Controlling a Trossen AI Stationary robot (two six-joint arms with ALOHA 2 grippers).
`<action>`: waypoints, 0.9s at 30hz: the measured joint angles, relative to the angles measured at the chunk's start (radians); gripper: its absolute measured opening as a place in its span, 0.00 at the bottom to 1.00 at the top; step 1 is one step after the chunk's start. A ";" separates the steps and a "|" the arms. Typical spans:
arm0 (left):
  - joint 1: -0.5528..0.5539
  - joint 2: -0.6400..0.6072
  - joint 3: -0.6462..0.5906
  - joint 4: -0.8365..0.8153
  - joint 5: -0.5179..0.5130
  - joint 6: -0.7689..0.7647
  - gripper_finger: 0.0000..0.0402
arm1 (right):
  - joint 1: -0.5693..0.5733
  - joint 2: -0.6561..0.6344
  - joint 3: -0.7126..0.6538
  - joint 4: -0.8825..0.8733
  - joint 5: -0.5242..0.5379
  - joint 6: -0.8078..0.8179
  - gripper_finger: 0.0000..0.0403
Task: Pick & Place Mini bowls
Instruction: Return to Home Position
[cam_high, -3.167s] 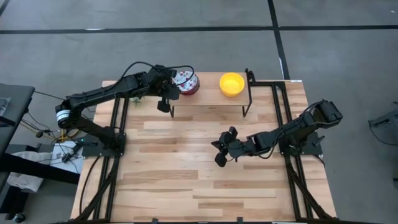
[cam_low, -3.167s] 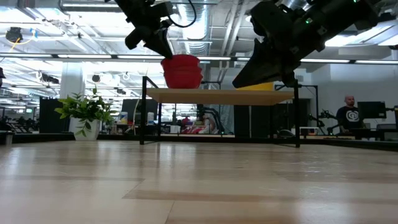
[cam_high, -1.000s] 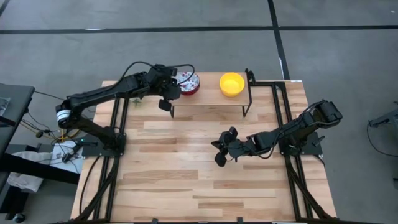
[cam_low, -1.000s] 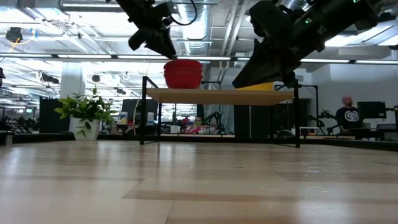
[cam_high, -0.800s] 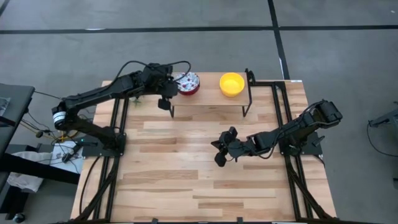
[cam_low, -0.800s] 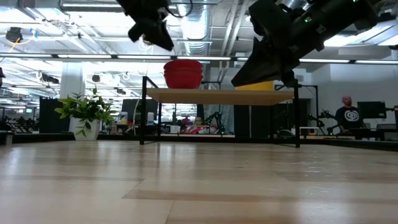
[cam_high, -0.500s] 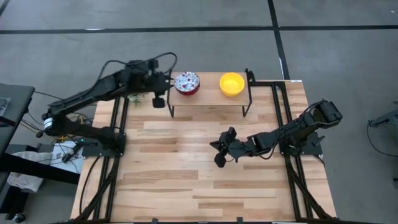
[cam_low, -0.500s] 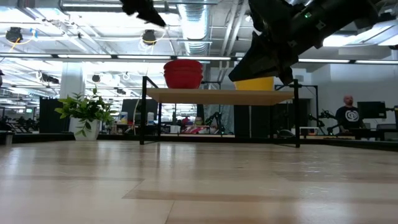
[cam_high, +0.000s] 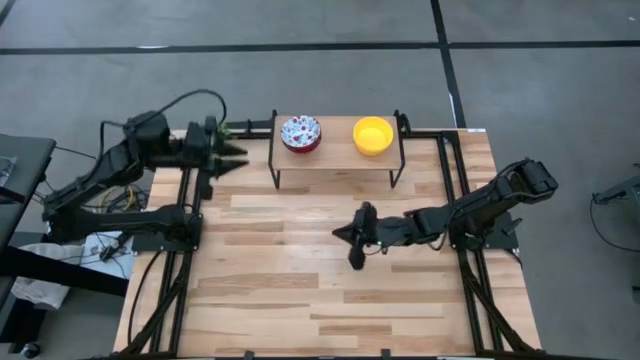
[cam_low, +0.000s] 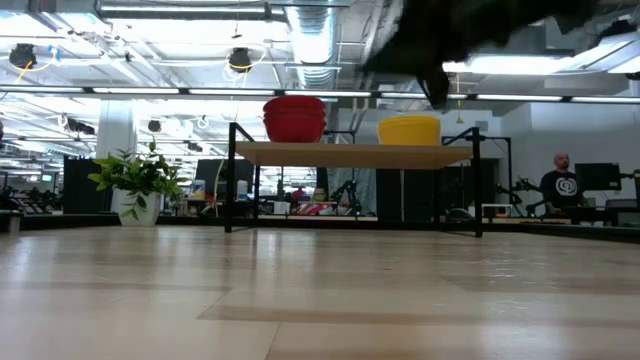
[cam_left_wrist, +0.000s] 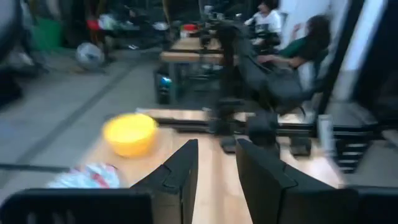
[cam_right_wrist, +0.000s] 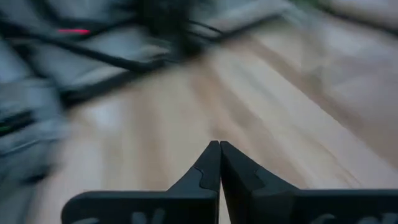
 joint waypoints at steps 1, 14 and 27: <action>0.000 -0.024 -0.037 0.010 0.023 -0.033 0.27 | -0.004 -0.019 0.000 0.045 -0.054 -0.067 0.00; -0.047 -0.344 -0.531 0.277 0.024 -0.333 0.27 | -0.179 -0.461 -0.255 0.133 -0.444 -0.244 0.00; -0.255 -0.617 -0.874 0.441 -0.120 -0.407 0.27 | -0.213 -1.021 -0.720 0.288 -0.445 -0.248 0.00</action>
